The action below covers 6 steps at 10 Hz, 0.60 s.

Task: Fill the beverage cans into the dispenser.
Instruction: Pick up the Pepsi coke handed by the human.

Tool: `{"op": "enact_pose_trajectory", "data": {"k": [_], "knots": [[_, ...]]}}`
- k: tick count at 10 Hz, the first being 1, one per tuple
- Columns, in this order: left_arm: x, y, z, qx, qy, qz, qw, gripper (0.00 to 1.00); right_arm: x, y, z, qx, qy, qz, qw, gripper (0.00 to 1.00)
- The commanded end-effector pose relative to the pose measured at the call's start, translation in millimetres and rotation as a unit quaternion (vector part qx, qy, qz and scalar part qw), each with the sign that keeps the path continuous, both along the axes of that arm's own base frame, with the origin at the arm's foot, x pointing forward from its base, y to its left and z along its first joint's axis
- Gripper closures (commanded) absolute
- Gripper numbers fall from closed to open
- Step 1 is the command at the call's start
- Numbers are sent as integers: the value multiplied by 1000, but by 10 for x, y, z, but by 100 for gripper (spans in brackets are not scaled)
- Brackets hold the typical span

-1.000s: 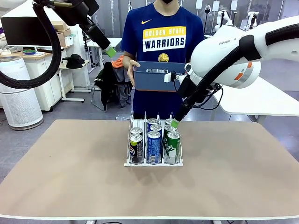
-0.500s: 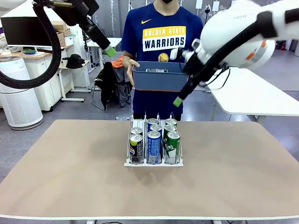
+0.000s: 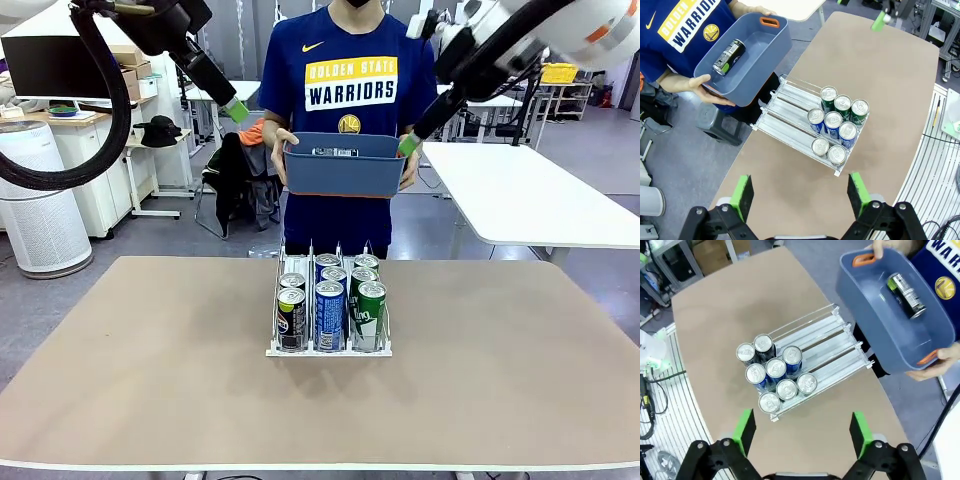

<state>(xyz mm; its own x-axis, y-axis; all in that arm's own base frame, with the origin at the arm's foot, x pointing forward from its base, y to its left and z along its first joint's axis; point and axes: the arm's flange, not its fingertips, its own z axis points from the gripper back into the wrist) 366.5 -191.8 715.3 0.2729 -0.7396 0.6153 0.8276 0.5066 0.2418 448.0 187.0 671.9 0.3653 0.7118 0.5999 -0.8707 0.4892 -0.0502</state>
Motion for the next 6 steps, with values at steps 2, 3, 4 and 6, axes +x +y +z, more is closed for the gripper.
{"op": "enact_pose_trajectory", "data": {"k": [2,3,4,6], "knots": [[2,9,-8,1,0,2,1000,0,-135,-205,321,19,12,1,1000,0],[2,9,-8,1,0,2,1000,0,-177,-273,435,16,20,-6,1000,0],[2,9,-8,1,0,2,1000,0,-265,-289,484,17,36,-14,999,0],[2,9,-8,1,0,2,1000,0,-397,-349,561,25,28,-17,999,0]]}}
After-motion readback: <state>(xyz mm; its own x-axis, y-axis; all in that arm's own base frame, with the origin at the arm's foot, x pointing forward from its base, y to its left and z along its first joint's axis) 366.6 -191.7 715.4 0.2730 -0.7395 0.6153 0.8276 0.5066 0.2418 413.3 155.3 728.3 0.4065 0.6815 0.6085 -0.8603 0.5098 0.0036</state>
